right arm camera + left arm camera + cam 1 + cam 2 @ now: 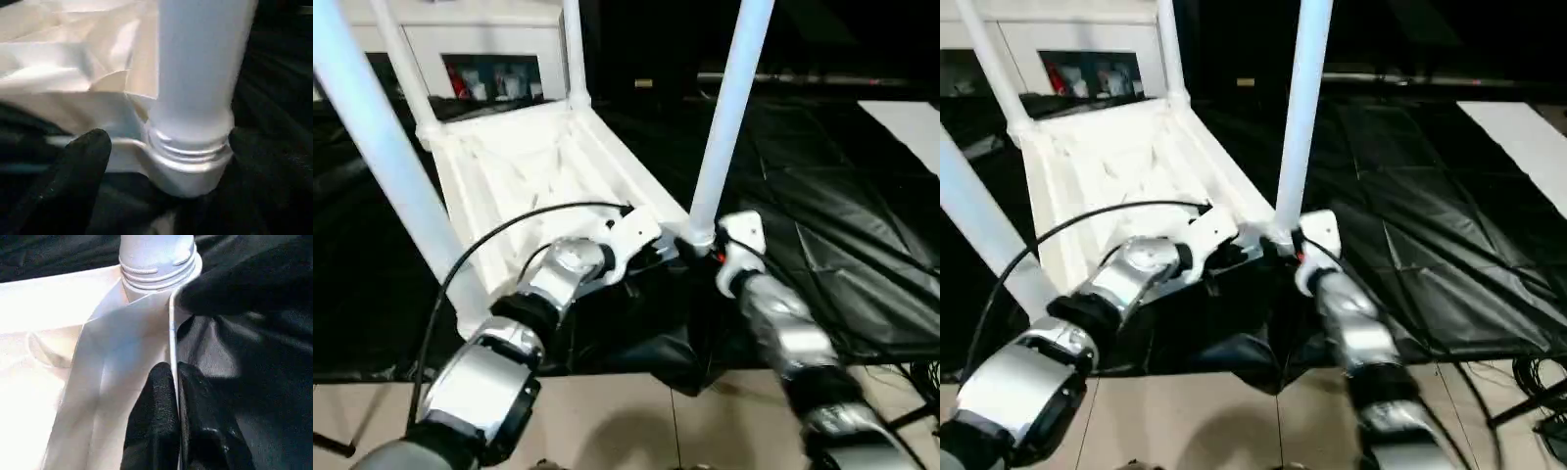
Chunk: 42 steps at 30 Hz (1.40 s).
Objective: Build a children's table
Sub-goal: Rotate leg to tighten
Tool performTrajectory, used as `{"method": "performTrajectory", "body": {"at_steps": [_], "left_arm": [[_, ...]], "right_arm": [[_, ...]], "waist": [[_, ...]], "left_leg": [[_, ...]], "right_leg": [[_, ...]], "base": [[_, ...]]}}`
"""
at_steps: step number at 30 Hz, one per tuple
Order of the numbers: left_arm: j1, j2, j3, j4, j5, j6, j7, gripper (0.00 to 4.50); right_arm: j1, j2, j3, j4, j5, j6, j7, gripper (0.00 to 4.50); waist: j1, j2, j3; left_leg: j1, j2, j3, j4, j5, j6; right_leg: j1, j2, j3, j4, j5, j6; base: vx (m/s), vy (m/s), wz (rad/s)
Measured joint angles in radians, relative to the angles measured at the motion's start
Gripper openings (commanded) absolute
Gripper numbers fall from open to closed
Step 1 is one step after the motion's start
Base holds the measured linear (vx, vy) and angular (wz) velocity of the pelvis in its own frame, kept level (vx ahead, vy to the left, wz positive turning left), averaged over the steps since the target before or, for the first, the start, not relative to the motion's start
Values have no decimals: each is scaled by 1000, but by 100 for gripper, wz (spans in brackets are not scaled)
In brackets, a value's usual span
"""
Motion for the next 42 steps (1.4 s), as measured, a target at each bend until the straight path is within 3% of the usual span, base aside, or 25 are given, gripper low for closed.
{"method": "performTrajectory", "body": {"at_steps": [4, 7, 15, 24, 25, 28, 35, 40, 41, 42], "left_arm": [[55, 70, -38, -67, -4, -106, -164, 0], [78, 122, -50, -108, -10, -146, -270, 0], [140, 220, -61, -219, -39, -166, -416, 0], [186, 279, -55, -303, -69, -148, -508, 0], [194, 281, -52, -316, -77, -139, -512, 47], [237, 294, -47, -381, -111, -108, -547, 61], [364, 308, 11, -644, -214, -4, -529, 119], [466, 298, 154, -883, -281, 140, -349, 145], [490, 286, 182, -916, -286, 159, -307, 179], [527, 259, 216, -956, -291, 177, -247, 179]], "right_arm": [[118, -154, -1, -173, 70, 58, 174, 424], [176, -227, -5, -248, 95, 95, 263, 424], [213, -283, -19, -294, 109, 147, 313, 424], [207, -265, 1, -306, 108, 166, 323, 424], [207, -264, 2, -306, 108, 166, 323, 431], [208, -263, 2, -308, 108, 167, 322, 431], [257, -241, -11, -404, 109, 172, 261, 431], [316, -188, -47, -515, 110, 191, 160, 431], [327, -174, -53, -536, 110, 195, 137, 431], [343, -153, -63, -561, 110, 198, 107, 431]], "waist": [[28, 7, 0], [32, 7, 0], [29, 7, 0], [29, 6, 0], [29, 6, 0], [28, 4, 1], [32, -7, 3], [24, -6, 2], [20, -6, 2], [17, -5, 2]], "left_leg": [[0, 0, 0, -1, 0, 0], [0, 0, 1, 0, 0, 0], [0, 0, 1, 0, 0, 0], [0, 0, 2, 0, 0, 0], [0, 0, 2, 0, 0, 0], [0, 0, 2, 0, 0, 0], [-4, 1, 3, 0, 0, 0], [-1, 1, 3, 0, 0, 0], [0, 1, 3, 0, 0, 0], [0, 1, 3, 0, 0, 0]], "right_leg": [[2, 0, 0, -2, 0, -1], [2, 0, 1, -3, 1, -2], [1, 0, 1, -2, 0, -1], [1, 0, 1, -2, -1, 0], [1, 0, 1, -2, -1, -1], [0, 0, 1, -1, -3, -1], [-6, 0, 1, 4, -7, -2], [-4, 0, 2, 5, -7, -2], [-3, 0, 2, 5, -8, -1], [-2, 0, 2, 4, -10, 4]], "base": [[0, 0, 0], [0, 0, 0], [0, 0, 0], [0, 0, 0], [0, 0, 0], [0, 0, 0], [0, 0, 0], [0, 0, 0], [0, 0, 0], [0, 0, 0]]}}
